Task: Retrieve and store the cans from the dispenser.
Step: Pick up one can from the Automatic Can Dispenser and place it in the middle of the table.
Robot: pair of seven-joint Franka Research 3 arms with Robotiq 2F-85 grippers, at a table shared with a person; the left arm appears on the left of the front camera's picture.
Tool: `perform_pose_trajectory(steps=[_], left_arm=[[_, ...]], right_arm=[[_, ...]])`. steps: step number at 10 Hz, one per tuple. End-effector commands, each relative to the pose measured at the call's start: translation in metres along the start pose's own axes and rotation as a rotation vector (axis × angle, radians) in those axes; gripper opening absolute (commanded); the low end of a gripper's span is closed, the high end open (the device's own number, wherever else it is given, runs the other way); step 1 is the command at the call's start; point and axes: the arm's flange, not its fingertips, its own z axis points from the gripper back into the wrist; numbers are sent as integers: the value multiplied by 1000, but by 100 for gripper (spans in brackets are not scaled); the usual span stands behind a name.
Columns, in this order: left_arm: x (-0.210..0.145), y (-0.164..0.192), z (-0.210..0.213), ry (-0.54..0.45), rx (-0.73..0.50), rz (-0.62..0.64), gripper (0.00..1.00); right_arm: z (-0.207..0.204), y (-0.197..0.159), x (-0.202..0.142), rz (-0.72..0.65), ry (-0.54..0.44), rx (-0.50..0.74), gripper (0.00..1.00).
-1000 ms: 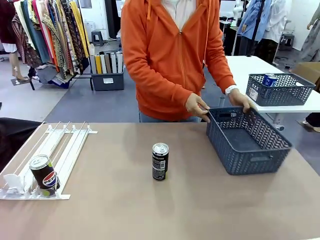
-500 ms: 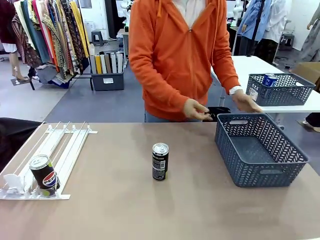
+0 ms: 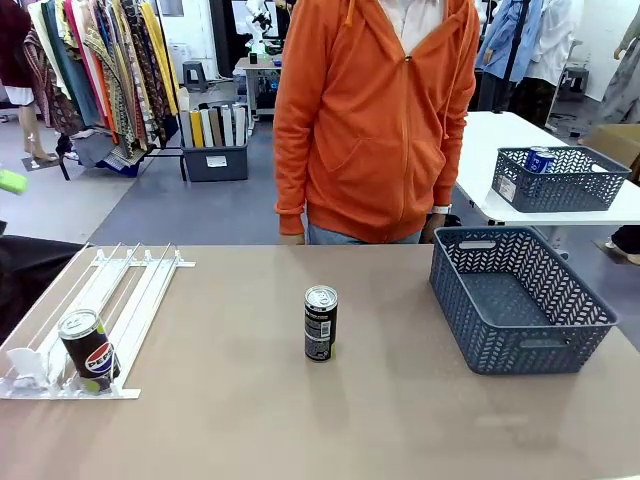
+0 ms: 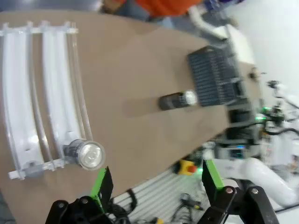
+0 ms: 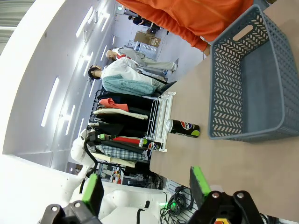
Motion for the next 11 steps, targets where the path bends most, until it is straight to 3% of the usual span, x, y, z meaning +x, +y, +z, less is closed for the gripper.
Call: perform_pose_trajectory(steps=[1, 2, 4, 6, 7, 11], left_arm=[[5, -37, -32, 155, 551, -18, 100], [7, -44, -53, 218, 692, -71, 100], [18, -49, -76, 200, 833, -24, 100], [21, -58, -82, 165, 801, -12, 100], [11, -53, -85, 126, 785, -63, 100], [14, -55, -89, 148, 790, -67, 100]], right_arm=[[-1, 2, 4, 26, -15, 22, 100], [-1, 2, 4, 26, -15, 22, 100], [-1, 2, 4, 26, -15, 22, 100], [-1, 2, 4, 26, -15, 22, 100], [-1, 2, 4, 26, -15, 22, 100], [-1, 2, 4, 26, -15, 22, 100]])
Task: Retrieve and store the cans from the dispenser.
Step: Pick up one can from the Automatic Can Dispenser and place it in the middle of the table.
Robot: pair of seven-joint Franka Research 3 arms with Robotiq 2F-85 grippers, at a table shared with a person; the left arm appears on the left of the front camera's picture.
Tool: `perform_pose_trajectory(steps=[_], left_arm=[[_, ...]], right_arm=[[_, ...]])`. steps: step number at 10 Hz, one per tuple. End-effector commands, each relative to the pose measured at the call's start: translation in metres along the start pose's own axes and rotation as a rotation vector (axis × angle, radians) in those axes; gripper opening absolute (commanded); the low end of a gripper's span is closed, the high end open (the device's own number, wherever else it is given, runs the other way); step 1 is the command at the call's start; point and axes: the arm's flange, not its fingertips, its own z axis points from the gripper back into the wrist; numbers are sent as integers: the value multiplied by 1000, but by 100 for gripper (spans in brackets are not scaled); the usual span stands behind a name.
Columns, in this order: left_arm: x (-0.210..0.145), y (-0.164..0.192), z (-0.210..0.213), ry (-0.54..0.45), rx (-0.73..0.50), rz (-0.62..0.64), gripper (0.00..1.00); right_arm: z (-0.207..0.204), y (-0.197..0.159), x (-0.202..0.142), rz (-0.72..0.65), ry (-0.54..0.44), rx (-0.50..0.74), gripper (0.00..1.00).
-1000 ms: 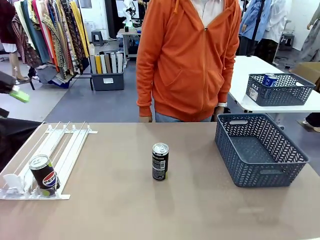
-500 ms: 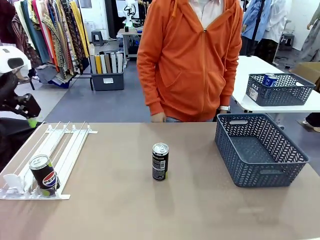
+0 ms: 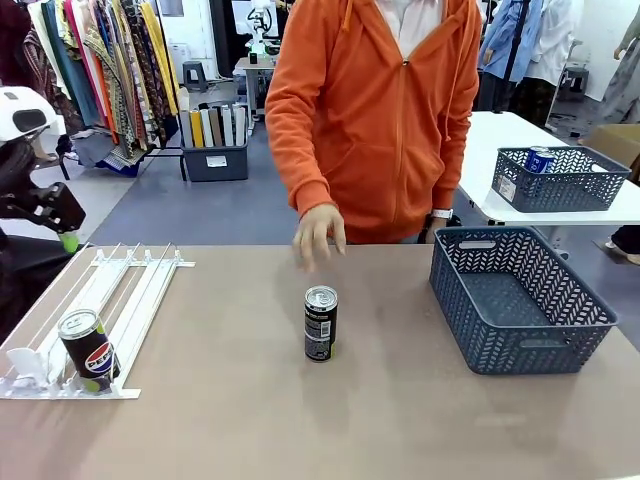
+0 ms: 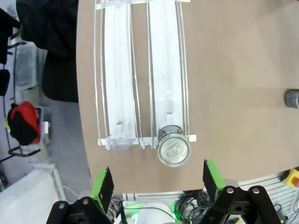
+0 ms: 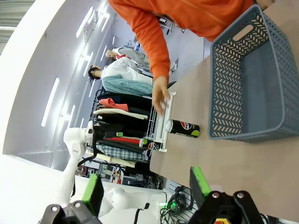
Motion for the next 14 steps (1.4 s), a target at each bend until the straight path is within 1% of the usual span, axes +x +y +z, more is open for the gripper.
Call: perform_pose_trajectory(steps=[1, 2, 3, 4, 6, 8, 9, 10, 13, 14], left_arm=[[1, -8, -17, 51, 6, -32, 100], [-4, -13, -37, 96, -23, -56, 100], [-7, -15, -54, 117, -54, -61, 100], [-10, -13, -68, 159, -68, -49, 100], [-16, -12, -97, 245, -53, -10, 100], [-17, -12, -120, 285, -68, 14, 100], [-16, -10, -131, 308, -141, -1, 100], [-15, -11, -141, 292, -173, 6, 100], [-9, -11, -156, 282, -155, 42, 100], [-10, -10, -156, 287, -162, 36, 100]], right_arm=[[-1, 2, 4, 26, -15, 22, 100], [-1, 2, 4, 26, -15, 22, 100], [-1, 2, 4, 26, -15, 22, 100], [-1, 2, 4, 26, -15, 22, 100], [-1, 2, 4, 26, -15, 22, 100], [-1, 2, 4, 26, -15, 22, 100], [-1, 2, 4, 26, -15, 22, 100], [-1, 2, 4, 26, -15, 22, 100], [-1, 2, 4, 26, -15, 22, 100], [-1, 2, 4, 26, -15, 22, 100]])
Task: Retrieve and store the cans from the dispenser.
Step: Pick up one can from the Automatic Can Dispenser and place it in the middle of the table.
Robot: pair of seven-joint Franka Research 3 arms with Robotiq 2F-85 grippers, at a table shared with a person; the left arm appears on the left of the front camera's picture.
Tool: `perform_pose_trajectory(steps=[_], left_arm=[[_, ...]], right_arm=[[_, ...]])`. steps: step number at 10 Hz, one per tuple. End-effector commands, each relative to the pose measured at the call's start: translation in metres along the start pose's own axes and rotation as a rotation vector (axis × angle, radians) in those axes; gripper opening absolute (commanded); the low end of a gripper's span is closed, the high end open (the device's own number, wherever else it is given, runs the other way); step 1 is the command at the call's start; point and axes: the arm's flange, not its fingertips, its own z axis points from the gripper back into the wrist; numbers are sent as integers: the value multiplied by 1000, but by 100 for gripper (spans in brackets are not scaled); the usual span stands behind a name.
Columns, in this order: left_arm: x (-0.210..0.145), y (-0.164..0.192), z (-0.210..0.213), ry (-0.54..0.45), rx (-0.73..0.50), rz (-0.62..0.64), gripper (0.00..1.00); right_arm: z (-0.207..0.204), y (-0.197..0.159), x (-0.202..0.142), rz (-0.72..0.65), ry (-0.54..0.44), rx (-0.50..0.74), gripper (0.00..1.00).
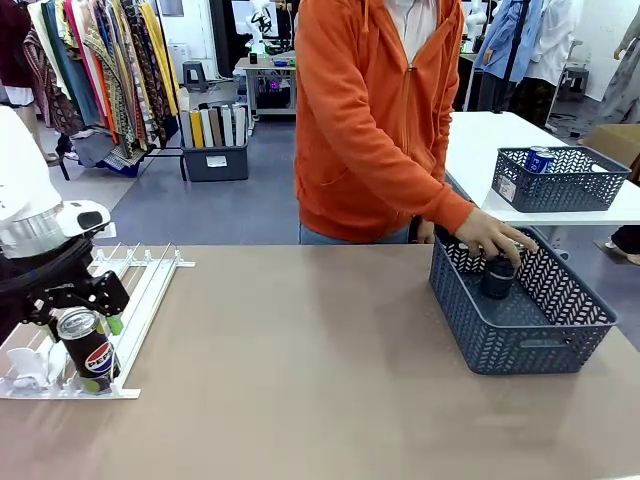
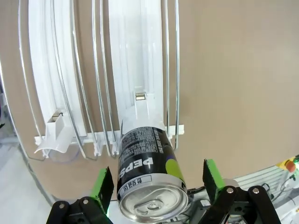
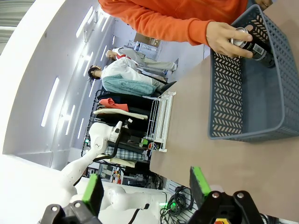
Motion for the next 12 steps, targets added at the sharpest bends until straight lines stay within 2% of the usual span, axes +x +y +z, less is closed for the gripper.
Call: perform_pose_trajectory(steps=[1, 4, 5, 6, 7, 12], left_arm=[[-1, 2, -3, -6, -13, -4, 100], [0, 1, -4, 5, 17, -1, 100], [-1, 1, -4, 9, 23, 3, 76], [-1, 1, -4, 2, 27, 2, 18], [0, 1, -4, 0, 31, 0, 0], [1, 2, 5, -43, 76, 30, 0]], right_arm=[[-1, 2, 4, 25, -15, 22, 100], [-1, 2, 4, 25, -15, 22, 100], [-1, 2, 4, 25, -15, 22, 100], [-1, 2, 4, 25, -15, 22, 100], [-1, 2, 4, 25, -15, 22, 100], [-1, 2, 4, 25, -15, 22, 100]])
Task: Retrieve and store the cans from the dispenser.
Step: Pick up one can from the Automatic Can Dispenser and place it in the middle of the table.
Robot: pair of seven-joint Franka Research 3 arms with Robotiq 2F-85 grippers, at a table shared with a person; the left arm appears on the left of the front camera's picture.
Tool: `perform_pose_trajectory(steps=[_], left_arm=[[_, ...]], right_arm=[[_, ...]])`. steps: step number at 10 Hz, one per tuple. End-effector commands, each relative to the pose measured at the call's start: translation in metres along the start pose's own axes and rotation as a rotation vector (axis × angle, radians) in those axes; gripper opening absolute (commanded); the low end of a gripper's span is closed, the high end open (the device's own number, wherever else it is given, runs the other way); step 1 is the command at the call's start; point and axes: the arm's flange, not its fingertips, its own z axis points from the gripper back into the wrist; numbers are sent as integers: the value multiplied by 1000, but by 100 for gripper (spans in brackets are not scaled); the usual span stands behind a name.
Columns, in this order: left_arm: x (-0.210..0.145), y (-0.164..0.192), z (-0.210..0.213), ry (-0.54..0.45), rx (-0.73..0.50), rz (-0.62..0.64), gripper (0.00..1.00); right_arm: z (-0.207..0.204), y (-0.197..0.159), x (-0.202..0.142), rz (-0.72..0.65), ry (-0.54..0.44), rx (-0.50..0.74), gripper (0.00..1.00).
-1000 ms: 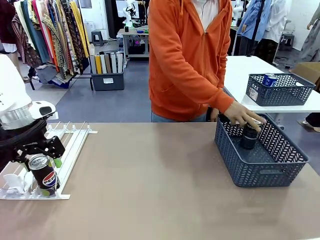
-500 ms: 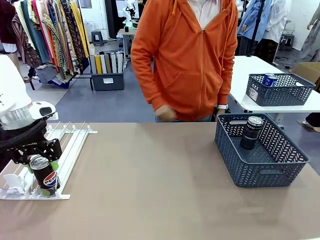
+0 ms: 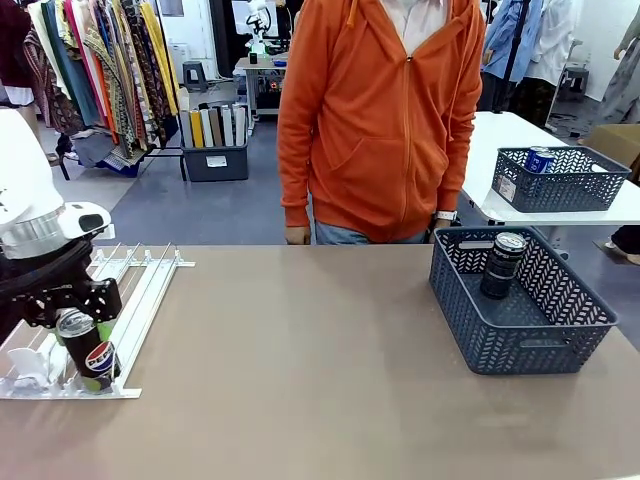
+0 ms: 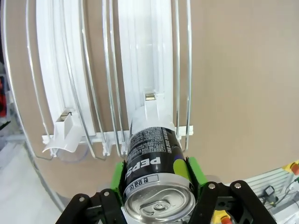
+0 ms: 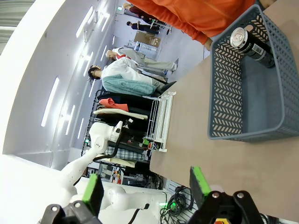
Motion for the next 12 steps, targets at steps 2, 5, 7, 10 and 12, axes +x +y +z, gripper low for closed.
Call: perform_pose_trajectory(steps=[2, 5, 7, 10, 12], left_arm=[[-11, -7, 48, -114, 99, -18, 0], [-48, -28, 123, -230, 81, -90, 0], [-78, -30, 162, -330, -30, -147, 0], [-98, -8, 177, -374, -137, -118, 0], [-99, -22, 186, -380, -83, -112, 0]], right_arm=[[-1, 2, 4, 25, -15, 22, 100], [-1, 2, 4, 25, -15, 22, 100], [-1, 2, 4, 25, -15, 22, 100], [-1, 2, 4, 25, -15, 22, 100], [-1, 2, 4, 25, -15, 22, 100]])
